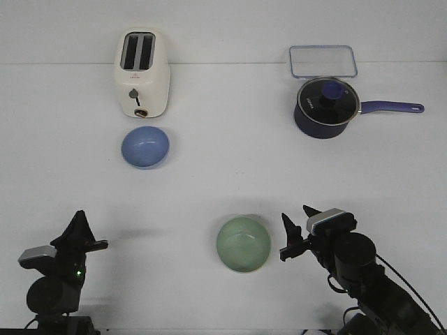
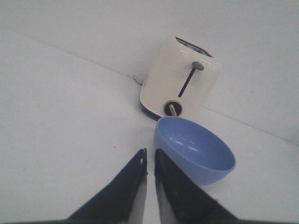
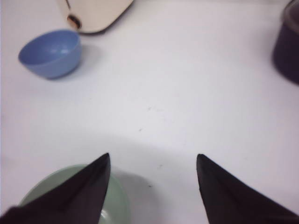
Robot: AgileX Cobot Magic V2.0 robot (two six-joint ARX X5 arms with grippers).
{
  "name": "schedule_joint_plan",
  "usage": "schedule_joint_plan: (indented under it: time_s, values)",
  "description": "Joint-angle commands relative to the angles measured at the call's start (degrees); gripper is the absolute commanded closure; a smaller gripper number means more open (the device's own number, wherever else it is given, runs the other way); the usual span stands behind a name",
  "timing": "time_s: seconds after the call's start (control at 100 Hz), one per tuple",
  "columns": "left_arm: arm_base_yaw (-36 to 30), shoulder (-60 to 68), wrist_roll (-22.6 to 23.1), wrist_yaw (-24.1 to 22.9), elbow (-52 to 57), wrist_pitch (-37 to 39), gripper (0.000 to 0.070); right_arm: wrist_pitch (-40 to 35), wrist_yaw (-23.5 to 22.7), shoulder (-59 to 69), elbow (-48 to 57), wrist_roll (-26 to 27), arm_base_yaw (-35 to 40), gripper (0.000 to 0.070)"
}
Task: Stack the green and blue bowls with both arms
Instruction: 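Release the green bowl and pull the right gripper back slightly, then reach the left gripper to the light blue bowl rim and grasp it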
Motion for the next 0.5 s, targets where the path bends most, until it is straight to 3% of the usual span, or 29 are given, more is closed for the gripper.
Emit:
schedule_joint_plan:
  time_s: [0.0, 0.15, 0.19, 0.27, 0.31, 0.49]
  values:
    - [0.04, 5.6, -2.08, 0.44, 6.38, -0.09, 0.0688, -0.72, 0.28, -0.57, 0.39, -0.55, 0.48, 0.0315]
    - [0.0, 26.71, 3.78, 5.55, 21.29, -7.06, 0.0666, -1.49, 1.49, -1.09, 0.39, -0.59, 0.48, 0.0315]
    - [0.0, 32.83, 5.4, 7.69, 25.68, -8.96, 0.0586, -1.46, 1.55, -1.05, 0.39, -0.59, 0.48, 0.0315]
    - [0.0, 44.33, 6.93, 10.78, 34.34, -12.83, 0.0348, -1.42, 1.55, -0.76, 0.39, -0.61, 0.48, 0.0315]
    - [-0.02, 49.64, 7.19, 11.72, 38.34, -14.43, 0.0273, -1.38, 1.55, -0.48, 0.39, -0.76, 0.48, 0.0315]
    - [0.0, 69.81, 7.34, 12.68, 53.09, -20.11, 0.0267, -1.46, 2.23, -0.48, 0.39, -1.2, 0.48, 0.0315]
